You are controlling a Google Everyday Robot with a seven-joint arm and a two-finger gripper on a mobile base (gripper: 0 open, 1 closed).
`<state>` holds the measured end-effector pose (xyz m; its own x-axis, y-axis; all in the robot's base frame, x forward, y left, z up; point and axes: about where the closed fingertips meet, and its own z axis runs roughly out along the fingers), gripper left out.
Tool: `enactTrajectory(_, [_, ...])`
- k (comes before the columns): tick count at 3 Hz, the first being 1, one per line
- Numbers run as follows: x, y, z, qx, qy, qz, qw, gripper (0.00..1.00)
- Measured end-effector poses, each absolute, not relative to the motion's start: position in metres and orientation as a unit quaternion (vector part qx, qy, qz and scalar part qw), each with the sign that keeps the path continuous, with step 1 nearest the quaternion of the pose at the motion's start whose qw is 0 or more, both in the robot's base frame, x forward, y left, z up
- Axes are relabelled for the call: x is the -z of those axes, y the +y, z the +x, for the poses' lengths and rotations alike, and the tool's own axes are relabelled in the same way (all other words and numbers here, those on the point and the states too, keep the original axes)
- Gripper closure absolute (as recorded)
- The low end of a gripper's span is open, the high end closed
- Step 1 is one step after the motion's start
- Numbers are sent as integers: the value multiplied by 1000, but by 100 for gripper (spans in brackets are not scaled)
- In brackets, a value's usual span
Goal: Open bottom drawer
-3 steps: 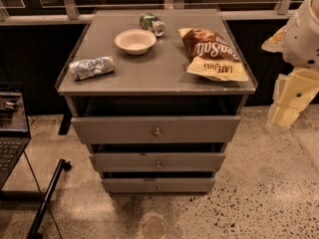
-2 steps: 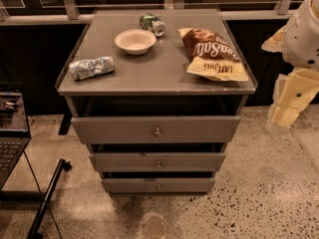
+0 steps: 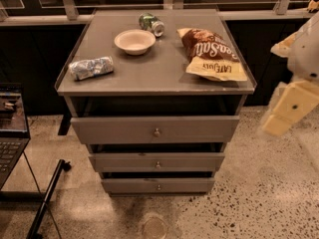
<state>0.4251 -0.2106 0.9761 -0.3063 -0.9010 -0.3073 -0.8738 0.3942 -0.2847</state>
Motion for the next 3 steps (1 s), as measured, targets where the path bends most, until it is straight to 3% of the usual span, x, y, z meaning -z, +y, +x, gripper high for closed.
enactTrajectory(2, [-910,-200,390,-58,899,-326,286,0])
enactTrajectory(3, [-882,-192,407,-95,914,-228,321,0])
